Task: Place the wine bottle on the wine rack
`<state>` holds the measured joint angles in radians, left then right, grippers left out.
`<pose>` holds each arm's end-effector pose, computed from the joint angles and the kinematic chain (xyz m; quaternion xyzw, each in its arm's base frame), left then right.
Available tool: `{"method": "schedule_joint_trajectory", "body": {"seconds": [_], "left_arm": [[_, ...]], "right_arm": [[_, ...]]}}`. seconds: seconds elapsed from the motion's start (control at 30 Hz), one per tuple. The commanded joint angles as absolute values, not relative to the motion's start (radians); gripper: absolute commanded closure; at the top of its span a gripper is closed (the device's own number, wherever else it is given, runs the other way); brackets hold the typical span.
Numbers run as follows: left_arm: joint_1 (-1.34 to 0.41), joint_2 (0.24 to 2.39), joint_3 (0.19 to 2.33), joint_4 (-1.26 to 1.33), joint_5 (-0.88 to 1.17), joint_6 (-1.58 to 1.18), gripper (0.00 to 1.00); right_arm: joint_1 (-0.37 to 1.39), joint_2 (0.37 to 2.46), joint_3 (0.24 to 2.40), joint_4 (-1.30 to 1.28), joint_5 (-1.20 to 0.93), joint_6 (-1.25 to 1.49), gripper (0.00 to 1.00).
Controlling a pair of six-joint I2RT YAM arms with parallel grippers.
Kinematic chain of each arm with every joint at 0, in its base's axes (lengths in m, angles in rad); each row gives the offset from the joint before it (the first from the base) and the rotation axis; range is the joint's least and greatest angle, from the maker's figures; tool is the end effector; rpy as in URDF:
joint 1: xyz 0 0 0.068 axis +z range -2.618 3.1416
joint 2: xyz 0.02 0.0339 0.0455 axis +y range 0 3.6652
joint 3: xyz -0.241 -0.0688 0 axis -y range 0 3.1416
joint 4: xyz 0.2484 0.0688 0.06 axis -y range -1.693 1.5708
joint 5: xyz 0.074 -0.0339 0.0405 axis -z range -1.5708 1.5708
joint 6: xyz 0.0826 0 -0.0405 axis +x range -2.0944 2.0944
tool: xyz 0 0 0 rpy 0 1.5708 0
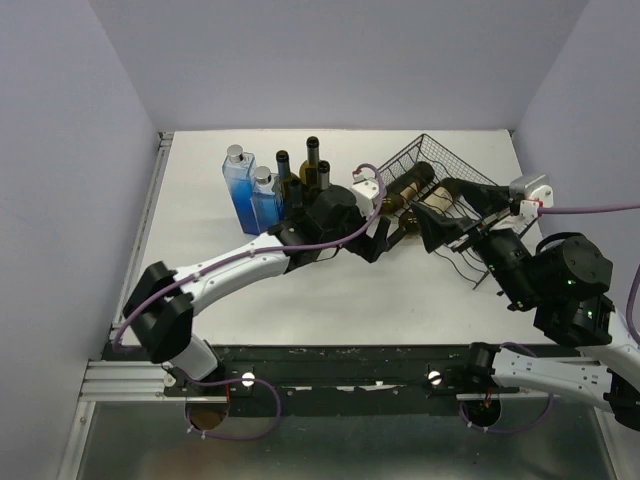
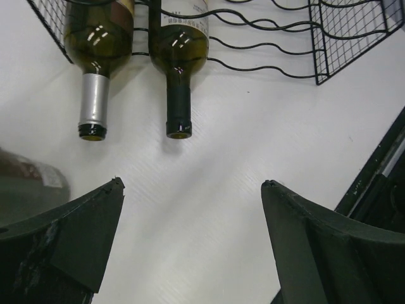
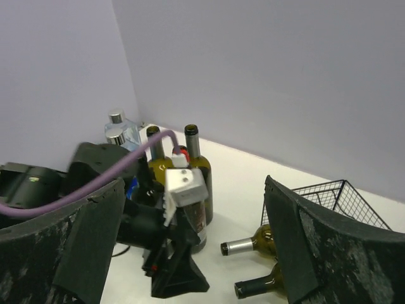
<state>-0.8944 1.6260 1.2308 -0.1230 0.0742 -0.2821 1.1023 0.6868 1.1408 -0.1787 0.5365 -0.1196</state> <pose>0.2591 -0.3325 0.2364 0.2782 0.8183 -0.3052 0.3998 0.1145 0.1327 0.4686 -0.1606 0.5978 0.2218 0.7534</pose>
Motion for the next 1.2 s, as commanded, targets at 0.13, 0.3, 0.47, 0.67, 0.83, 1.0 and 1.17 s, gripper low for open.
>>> {"method": "schedule_joint_trajectory", "body": {"seconds": [0.13, 0.3, 0.47, 0.67, 0.83, 1.0, 1.17], "left_arm": [[-0.904, 1.229, 1.152, -0.287, -0.119, -0.178, 0.01], [-0.899, 1.082, 1.163, -0.385, -0.242, -0.158, 0.01], [-0.801, 1.003, 1.224, -0.497, -0.184, -0.256, 0.01], [-0.735, 1.038, 1.266, -0.615, -0.205, -0.399, 0.17], [-0.726, 1.08, 1.267, -0.612, -0.262, -0.426, 0.26], [-0.712, 1.124, 1.262, -0.572, -0.336, -0.422, 0.27], [-0.699, 1.166, 1.238, -0.474, -0.348, -0.37, 0.27]], "right_arm": [[1.109, 0.793, 1.198, -0.077, 0.609, -0.061, 0.04], [1.109, 0.886, 1.242, -0.051, 0.684, -0.006, 0.04], [1.109, 0.997, 1.368, -0.176, 0.756, 0.136, 0.06], [1.109, 1.014, 1.344, -0.163, 0.739, 0.175, 0.06], [1.109, 1.002, 1.321, -0.16, 0.735, 0.196, 0.07], [1.109, 0.98, 1.305, -0.166, 0.73, 0.212, 0.08], [1.109, 0.957, 1.286, -0.178, 0.735, 0.235, 0.08]]}}
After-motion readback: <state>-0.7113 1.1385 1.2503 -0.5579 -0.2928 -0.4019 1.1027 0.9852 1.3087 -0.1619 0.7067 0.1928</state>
